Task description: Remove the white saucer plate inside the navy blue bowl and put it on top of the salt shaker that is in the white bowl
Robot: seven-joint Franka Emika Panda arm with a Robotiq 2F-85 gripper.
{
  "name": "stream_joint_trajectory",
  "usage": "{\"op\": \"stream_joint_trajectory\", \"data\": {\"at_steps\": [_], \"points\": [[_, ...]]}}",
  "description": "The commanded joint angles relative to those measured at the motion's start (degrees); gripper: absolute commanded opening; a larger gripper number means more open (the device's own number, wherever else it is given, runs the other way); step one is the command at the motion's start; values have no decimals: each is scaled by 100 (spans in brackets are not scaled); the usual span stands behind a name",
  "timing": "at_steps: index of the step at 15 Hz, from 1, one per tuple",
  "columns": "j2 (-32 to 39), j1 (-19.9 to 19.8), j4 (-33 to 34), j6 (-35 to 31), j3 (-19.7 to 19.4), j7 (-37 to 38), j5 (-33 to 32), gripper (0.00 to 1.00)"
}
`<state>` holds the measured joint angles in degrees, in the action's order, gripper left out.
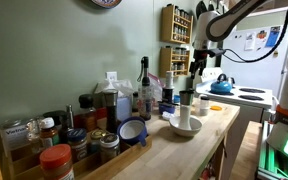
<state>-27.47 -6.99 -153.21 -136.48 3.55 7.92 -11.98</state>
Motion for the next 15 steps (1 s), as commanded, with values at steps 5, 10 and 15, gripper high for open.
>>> {"op": "stream_joint_trajectory", "data": {"at_steps": [5,10,15], "points": [[-2,45,11,23,-45,13,-23,100],[93,258,120,168,64,-73,77,100],[230,1224,373,714,552,-492,356,100]]}}
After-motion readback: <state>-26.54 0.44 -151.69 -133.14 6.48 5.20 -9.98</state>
